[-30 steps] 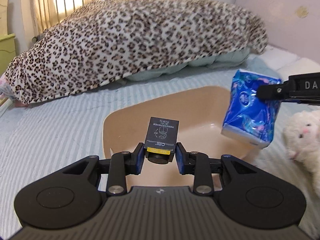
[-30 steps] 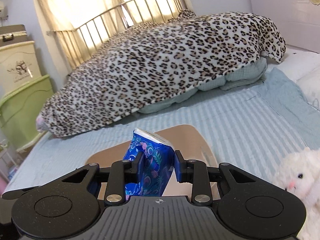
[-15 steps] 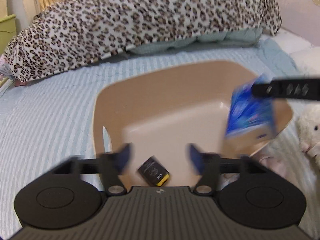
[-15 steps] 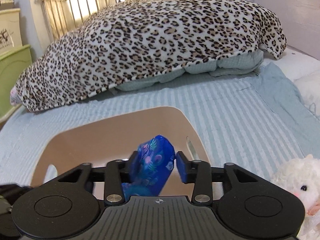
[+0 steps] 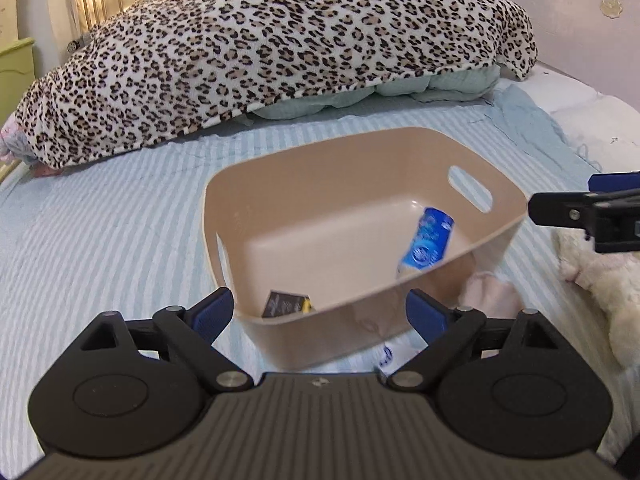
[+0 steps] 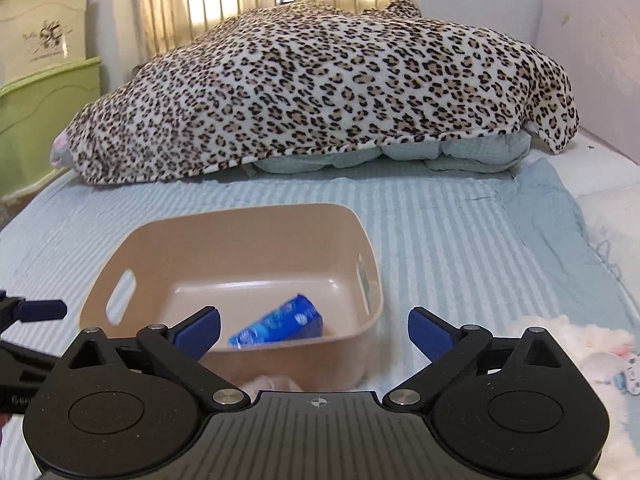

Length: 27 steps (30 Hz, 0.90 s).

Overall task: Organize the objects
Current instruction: 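Carry both items over the beige basket and open both tools to drop them, then grasp the beige sock with the right tool while the left tool grasps the green herb bag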

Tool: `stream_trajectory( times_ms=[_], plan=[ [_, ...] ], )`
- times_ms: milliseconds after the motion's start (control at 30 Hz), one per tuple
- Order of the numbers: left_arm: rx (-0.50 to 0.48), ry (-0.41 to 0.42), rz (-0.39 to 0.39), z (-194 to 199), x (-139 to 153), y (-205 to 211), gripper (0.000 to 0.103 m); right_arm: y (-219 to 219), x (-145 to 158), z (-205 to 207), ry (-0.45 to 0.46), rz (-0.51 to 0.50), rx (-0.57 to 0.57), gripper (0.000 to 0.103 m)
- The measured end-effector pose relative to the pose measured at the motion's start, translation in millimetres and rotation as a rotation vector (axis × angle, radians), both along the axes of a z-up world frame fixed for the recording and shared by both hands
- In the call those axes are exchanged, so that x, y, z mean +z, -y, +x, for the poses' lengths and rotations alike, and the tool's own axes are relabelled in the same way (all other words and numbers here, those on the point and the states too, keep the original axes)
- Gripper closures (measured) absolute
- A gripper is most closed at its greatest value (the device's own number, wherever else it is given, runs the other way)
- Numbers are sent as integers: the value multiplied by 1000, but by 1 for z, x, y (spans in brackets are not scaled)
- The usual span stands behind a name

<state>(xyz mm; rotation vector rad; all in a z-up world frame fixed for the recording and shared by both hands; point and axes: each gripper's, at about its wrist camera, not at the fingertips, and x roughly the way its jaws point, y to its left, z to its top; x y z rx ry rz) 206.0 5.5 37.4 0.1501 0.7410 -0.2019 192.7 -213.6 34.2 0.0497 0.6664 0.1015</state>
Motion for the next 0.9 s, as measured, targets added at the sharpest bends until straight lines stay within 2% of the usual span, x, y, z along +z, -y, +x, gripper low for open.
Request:
stream_trajectory(
  times_ms=[233, 500, 767, 900],
  plan=[
    [-20, -56, -13, -17, -20, 7, 10, -2, -3, -27, -34, -80, 87, 0],
    [-5, -184, -18, -11, -64, 12, 10, -20, -40, -30, -110, -157, 191, 0],
    [0, -315, -45, 3, -94, 10, 10, -24, -76, -17, -166, -130, 202, 0],
    [-3, -334, -64, 5, -100, 10, 13, -25, -86, -9, -178, -108, 204, 0]
  ],
)
